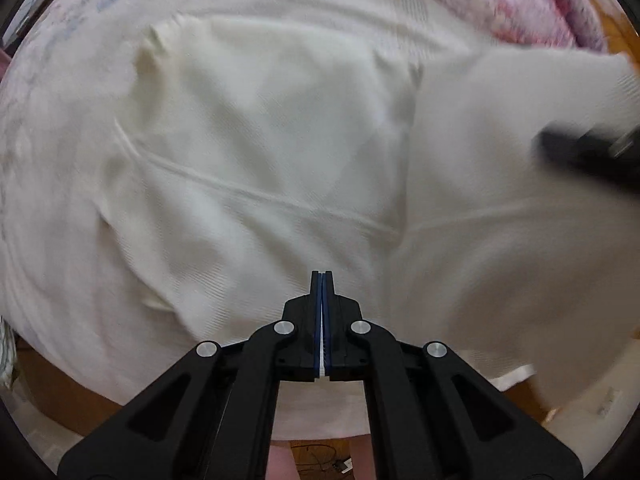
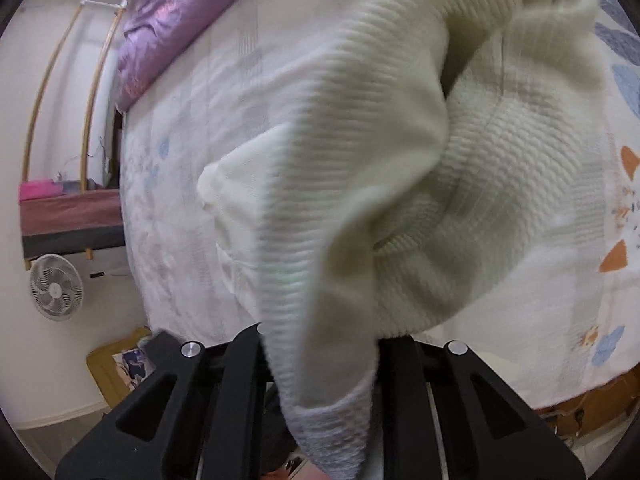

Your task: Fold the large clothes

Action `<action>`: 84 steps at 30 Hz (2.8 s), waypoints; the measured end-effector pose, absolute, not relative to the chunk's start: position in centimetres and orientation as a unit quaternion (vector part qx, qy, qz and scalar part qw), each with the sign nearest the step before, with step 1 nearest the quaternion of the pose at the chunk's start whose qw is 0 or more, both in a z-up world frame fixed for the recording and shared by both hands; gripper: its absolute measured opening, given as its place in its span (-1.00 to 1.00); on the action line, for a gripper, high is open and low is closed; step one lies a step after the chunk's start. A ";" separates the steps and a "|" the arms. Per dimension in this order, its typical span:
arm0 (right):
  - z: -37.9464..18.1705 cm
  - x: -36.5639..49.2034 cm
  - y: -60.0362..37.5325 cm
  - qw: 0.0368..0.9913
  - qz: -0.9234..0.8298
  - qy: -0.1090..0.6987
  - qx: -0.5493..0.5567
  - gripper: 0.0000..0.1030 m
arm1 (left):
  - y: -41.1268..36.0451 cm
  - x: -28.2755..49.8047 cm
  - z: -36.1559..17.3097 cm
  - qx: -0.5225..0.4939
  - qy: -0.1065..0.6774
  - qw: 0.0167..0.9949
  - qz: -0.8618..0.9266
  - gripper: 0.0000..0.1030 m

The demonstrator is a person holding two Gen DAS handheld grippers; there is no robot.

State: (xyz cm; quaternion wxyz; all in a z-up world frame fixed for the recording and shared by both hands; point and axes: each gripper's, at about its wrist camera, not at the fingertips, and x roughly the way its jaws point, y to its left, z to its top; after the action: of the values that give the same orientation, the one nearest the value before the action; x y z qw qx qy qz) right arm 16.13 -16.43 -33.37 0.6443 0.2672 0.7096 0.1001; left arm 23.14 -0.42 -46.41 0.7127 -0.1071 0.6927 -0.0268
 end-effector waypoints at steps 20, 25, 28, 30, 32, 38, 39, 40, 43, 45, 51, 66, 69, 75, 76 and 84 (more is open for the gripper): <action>-47.2 20.8 7.8 0.582 0.093 0.796 0.138 -0.50 | 21.0 18.0 -42.9 -0.158 0.712 0.682 0.060 -0.98; -47.3 21.7 8.6 0.545 0.174 0.774 0.272 0.64 | 23.0 17.4 -43.1 -0.163 0.718 0.672 0.083 -0.98; -45.0 22.3 7.2 0.588 0.166 0.762 0.213 0.64 | 23.2 17.3 -42.1 -0.171 0.712 0.676 0.078 -0.78; -43.7 22.3 4.6 0.603 0.146 0.754 0.217 0.64 | 22.4 17.5 -41.4 -0.184 0.706 0.682 0.054 -0.23; -42.9 21.8 1.6 0.607 0.129 0.749 0.230 0.65 | 21.1 17.9 -41.3 -0.203 0.699 0.686 0.020 0.12; -41.6 18.6 -6.4 0.604 0.058 0.757 0.244 0.66 | 16.5 19.4 -47.1 -0.277 0.725 0.629 -0.043 0.53; -41.8 18.0 -7.3 0.597 0.051 0.759 0.254 0.66 | 16.2 19.5 -48.2 -0.267 0.734 0.624 -0.024 0.21; -42.1 17.1 -8.7 0.589 0.038 0.763 0.264 0.66 | 16.3 19.5 -48.7 -0.256 0.735 0.628 -0.003 -0.15; -42.2 15.7 -11.1 0.585 0.013 0.766 0.267 0.66 | 17.9 19.3 -47.9 -0.295 0.727 0.620 0.001 -0.74; -41.9 15.0 -12.0 0.588 0.018 0.764 0.264 0.66 | 18.0 19.4 -44.9 -0.244 0.715 0.655 -0.015 -0.74; -39.5 15.2 -10.2 0.639 0.047 0.749 0.168 0.66 | 17.0 19.4 -41.8 -0.157 0.721 0.674 -0.027 -0.74; -37.7 17.1 -7.7 0.688 0.024 0.720 0.088 0.66 | 16.4 20.7 -45.0 -0.063 0.722 0.688 0.035 -0.71; -37.6 17.8 -6.8 0.694 0.040 0.714 0.088 0.65 | 15.7 20.8 -46.2 -0.042 0.720 0.692 0.031 -0.68; -38.1 21.6 -0.9 0.686 0.173 0.698 0.110 -0.46 | 16.4 20.6 -47.5 -0.051 0.712 0.700 0.025 -0.55; -38.7 22.5 0.6 0.680 0.191 0.699 0.110 -0.52 | 16.7 20.5 -47.7 -0.052 0.709 0.703 0.023 -0.55; -45.8 27.9 10.5 0.641 0.228 0.728 0.086 -0.73 | 19.8 19.1 -49.0 -0.107 0.698 0.708 0.014 -0.50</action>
State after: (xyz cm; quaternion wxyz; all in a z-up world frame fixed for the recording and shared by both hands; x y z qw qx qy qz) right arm 27.87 10.51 -45.85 0.6410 0.0856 0.7280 0.2276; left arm 19.10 19.82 -49.00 0.7081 -0.1068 0.6979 0.0136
